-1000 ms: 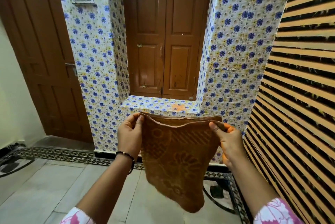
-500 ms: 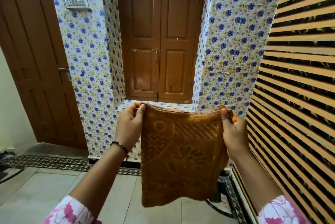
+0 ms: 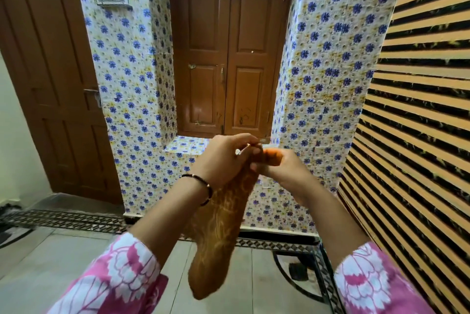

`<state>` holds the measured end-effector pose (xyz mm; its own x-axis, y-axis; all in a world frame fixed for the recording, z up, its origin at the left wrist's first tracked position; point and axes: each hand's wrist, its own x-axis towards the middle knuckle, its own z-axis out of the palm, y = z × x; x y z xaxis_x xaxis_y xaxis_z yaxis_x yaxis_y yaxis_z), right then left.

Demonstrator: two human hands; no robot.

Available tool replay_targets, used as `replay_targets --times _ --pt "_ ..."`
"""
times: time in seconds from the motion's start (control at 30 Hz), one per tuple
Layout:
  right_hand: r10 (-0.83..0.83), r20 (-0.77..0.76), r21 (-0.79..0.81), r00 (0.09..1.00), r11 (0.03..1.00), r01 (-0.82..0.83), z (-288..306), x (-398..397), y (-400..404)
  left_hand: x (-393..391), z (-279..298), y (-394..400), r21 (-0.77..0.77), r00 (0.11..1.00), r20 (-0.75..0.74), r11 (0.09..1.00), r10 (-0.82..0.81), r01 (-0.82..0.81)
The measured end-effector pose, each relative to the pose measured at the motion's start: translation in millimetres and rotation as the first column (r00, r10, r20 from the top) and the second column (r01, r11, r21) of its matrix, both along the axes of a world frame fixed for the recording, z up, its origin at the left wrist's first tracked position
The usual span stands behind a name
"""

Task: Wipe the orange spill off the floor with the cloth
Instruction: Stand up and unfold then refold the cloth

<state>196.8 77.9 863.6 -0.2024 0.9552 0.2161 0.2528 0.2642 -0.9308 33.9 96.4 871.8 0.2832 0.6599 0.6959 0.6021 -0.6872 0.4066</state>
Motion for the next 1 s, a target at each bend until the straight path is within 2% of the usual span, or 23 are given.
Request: replay_targets --times 0.17,0.23,0.33,0.4,0.53,0.6,0.67,0.77,0.9,1.0 --pt "0.002 -0.133 -0.072 0.991 0.997 -0.011 -8.1 -19.8 3.4 -8.0 -14.1 -3.2 0.187 0.994 0.029 0.976 0.108 -0.111" --pt "-0.008 -0.17 -0.074 0.985 0.997 -0.004 -5.5 -27.7 2.5 -11.0 -24.6 -4.9 0.206 0.984 0.085 0.964 0.156 -0.171" --pt "-0.065 -0.159 -0.001 0.985 0.998 0.065 4.9 -36.1 2.5 -12.4 -44.2 -8.2 0.068 0.964 0.218 0.983 0.154 -0.172" --pt "-0.099 -0.201 0.03 0.975 0.994 0.107 16.5 -36.9 2.0 -9.4 -61.5 -10.9 -0.114 0.966 0.24 0.991 0.1 -0.074" --pt "-0.15 -0.375 0.034 0.915 0.984 0.175 42.4 -18.8 0.3 5.7 -105.3 -26.6 -0.43 0.951 0.308 0.887 -0.031 0.168" --pt "-0.211 -0.417 0.061 0.884 0.964 0.259 48.6 -1.4 0.4 6.6 -125.2 -30.5 -0.515 0.943 0.332 0.833 -0.023 0.201" --pt "-0.295 -0.469 0.063 0.832 0.929 0.365 47.9 19.4 -0.2 0.4 -134.9 -31.2 -0.534 0.928 0.374 0.819 0.006 0.21" --pt "-0.405 -0.543 0.014 0.735 0.871 0.491 37.2 47.9 -2.9 -13.7 -129.5 -26.5 -0.521 0.847 0.523 0.821 0.09 0.235" --pt "-0.522 -0.583 -0.029 0.623 0.779 0.626 14.5 63.1 -9.9 -20.5 -101.7 -18.8 -0.401 0.585 0.791 0.874 0.179 0.274" --pt "-0.562 -0.638 0.03 0.527 0.665 0.746 8.7 55.4 -23.2 -12.6 -75.9 -23.0 -0.245 0.455 0.874 0.963 0.17 0.111"
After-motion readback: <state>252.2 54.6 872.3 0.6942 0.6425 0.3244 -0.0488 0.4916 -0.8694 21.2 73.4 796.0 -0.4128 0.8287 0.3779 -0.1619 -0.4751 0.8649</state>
